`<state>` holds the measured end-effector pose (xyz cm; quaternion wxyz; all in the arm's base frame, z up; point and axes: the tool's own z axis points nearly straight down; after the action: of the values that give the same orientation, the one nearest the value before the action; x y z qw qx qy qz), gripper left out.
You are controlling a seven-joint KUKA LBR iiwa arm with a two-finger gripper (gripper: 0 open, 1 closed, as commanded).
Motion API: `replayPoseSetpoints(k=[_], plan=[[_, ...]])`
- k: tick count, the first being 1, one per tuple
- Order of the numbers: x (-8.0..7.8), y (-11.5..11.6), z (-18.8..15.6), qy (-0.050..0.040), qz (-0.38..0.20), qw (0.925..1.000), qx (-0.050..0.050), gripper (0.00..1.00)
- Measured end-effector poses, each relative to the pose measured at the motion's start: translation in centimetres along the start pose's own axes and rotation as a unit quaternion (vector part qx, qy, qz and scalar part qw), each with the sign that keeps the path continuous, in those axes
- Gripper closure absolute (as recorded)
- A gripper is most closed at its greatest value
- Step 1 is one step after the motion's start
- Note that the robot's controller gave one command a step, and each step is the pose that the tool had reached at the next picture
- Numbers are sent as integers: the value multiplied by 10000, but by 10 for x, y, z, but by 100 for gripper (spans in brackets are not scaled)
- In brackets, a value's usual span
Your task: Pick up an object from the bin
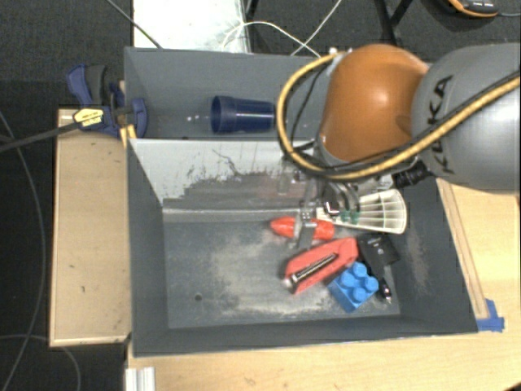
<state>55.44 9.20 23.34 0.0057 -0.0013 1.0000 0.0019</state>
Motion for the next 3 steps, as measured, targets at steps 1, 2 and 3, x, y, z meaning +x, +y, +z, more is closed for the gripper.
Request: replayPoseSetpoints(k=[1, 2, 3], plan=[[-36, -4, 25, -27, -694, 9976, -4, 0], [21, -45, 74, 47, -833, 9965, 15, 0], [18, -44, 80, -7, -902, 9959, 4, 0]])
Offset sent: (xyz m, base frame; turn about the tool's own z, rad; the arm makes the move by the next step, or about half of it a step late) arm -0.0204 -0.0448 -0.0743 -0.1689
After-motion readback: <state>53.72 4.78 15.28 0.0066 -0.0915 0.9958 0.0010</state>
